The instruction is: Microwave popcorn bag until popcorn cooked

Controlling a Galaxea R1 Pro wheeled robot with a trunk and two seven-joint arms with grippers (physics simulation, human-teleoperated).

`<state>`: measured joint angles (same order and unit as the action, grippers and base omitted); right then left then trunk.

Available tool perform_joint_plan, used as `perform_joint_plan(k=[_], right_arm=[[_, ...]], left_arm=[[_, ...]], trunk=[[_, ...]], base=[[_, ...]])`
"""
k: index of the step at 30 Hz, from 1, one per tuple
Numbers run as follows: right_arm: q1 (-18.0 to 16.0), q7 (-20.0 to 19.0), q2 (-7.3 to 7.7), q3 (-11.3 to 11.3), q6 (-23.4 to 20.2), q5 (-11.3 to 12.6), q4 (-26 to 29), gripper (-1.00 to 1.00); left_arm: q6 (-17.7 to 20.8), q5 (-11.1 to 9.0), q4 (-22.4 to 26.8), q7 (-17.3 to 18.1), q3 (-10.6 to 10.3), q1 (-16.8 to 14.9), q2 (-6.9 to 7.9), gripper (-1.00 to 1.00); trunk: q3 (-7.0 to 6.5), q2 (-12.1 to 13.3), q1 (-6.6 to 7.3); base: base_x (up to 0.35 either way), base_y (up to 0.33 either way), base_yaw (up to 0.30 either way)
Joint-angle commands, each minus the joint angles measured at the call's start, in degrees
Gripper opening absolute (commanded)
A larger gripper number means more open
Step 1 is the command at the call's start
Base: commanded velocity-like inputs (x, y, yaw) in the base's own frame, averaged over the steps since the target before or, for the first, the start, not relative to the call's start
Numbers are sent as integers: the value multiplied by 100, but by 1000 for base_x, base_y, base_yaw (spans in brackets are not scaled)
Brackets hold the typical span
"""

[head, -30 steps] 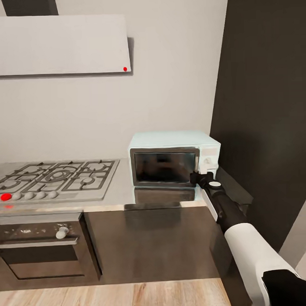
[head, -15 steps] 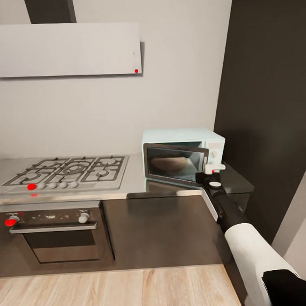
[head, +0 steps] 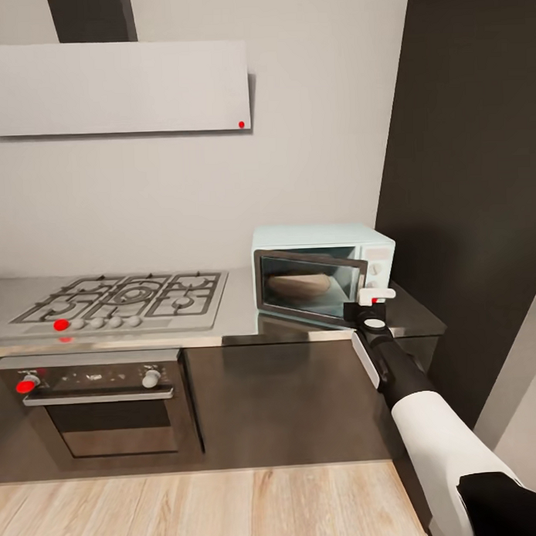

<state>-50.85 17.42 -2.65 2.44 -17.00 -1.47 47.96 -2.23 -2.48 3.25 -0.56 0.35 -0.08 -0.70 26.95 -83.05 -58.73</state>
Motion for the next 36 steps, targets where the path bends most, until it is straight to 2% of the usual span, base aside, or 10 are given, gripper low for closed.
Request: perform_joint_plan(k=[1,4,9,10,28,29,36], right_arm=[[-4,8,3,16,-40,-20,11,-100],[-4,8,8,17,-40,3,11,-100],[-4,-57,10,11,-40,205,11,-100],[-4,-3,10,11,-40,-20,11,-100],[-4,-34,12,11,-47,-16,11,-100],[-4,-35,14,11,-53,-18,11,100],[-4,-57,19,11,-112,-28,27,100]], left_arm=[[-14,-27,1,-6,0,-1,0,100],[-14,-32,1,-6,0,-1,-8,100],[-14,-32,1,-6,0,-1,-9,100],[-14,-33,1,-6,0,-1,-9,100],[-14,-31,2,-6,0,-1,0,100],[-14,-31,2,-6,0,-1,0,100],[-14,-33,2,-6,0,-1,0,100]], trunk=[[5,-3,0],[5,-3,0],[5,-3,0],[5,-3,0],[5,-3,0],[5,-3,0],[5,-3,0]], base=[[0,0,0],[-87,0,0],[-122,0,0],[-88,0,0],[-6,0,0],[0,0,0],[0,0,0]])
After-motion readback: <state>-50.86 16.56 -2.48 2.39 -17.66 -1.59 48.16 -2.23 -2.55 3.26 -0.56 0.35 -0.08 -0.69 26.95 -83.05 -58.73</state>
